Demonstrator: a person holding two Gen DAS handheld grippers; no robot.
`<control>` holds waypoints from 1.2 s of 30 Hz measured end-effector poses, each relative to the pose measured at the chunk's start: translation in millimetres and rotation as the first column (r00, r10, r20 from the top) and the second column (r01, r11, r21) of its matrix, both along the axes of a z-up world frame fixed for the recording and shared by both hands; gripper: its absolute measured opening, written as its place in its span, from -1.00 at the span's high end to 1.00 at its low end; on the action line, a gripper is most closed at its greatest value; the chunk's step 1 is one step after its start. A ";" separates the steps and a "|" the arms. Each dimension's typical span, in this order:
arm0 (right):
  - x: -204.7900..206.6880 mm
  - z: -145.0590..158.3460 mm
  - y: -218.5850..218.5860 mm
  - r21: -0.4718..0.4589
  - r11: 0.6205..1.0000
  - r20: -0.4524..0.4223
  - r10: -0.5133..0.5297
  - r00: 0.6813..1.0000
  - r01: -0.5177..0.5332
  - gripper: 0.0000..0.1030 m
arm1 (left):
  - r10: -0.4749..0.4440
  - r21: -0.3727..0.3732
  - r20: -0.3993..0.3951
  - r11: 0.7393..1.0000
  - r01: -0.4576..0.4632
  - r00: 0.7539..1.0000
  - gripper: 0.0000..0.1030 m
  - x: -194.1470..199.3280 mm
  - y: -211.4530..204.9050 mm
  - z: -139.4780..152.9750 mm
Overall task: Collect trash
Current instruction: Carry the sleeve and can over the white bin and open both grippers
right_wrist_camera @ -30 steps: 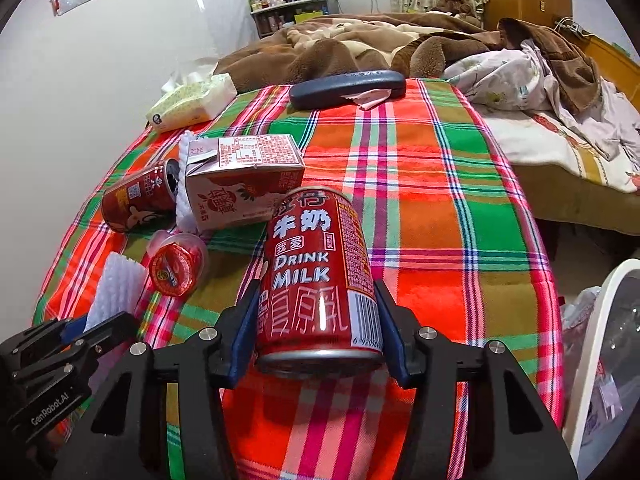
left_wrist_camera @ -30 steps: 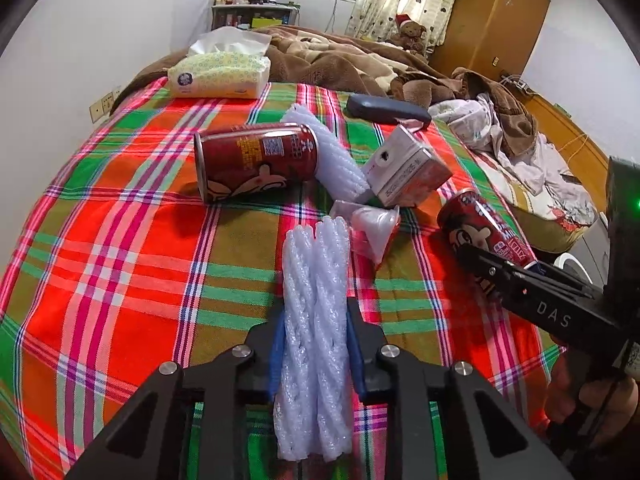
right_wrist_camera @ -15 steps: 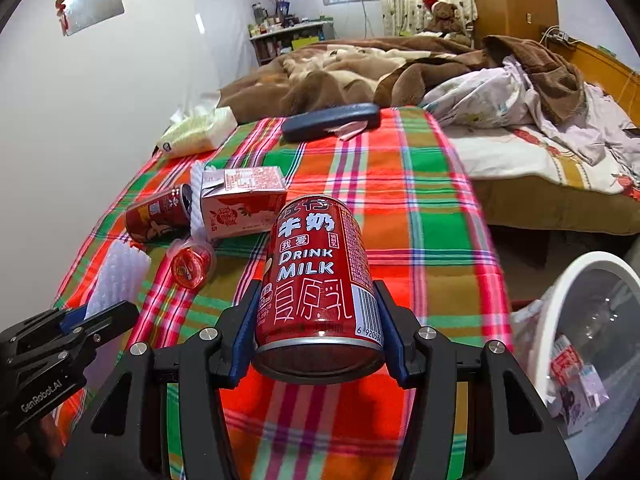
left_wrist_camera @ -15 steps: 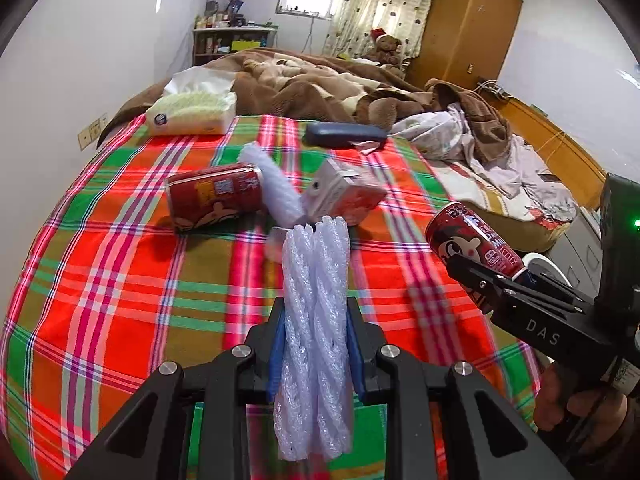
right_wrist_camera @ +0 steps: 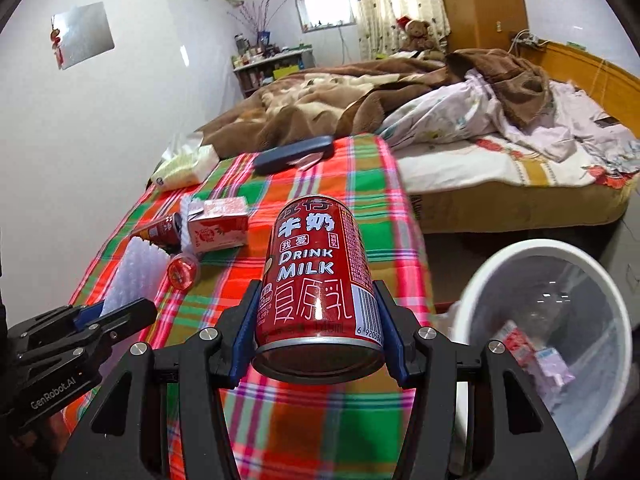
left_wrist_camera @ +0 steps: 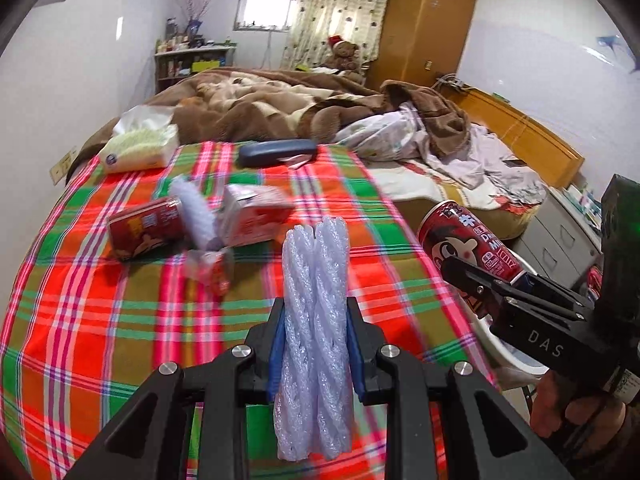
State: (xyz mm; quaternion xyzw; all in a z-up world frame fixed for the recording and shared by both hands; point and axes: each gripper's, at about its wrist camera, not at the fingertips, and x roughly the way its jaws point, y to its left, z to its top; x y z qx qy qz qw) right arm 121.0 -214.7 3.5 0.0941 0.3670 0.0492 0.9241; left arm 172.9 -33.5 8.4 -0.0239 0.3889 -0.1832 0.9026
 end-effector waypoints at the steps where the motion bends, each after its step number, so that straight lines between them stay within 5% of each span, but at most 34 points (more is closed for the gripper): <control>1: -4.1 2.9 -4.5 -0.010 1.000 0.009 -0.010 1.000 0.010 -0.05 | -0.011 0.000 0.005 1.000 0.011 1.000 0.47 -1.8 -5.3 2.0; 18: -46.8 20.3 -80.0 -0.062 0.982 0.091 -0.173 0.981 0.179 -0.06 | -0.213 -0.009 0.052 0.977 0.214 0.976 0.47 -28.1 -112.7 21.2; 36: -69.2 -8.0 -151.0 -0.086 0.941 0.002 -0.328 0.945 0.327 -0.06 | -0.383 0.008 -0.008 0.924 0.383 0.924 0.47 -33.0 -219.8 -3.6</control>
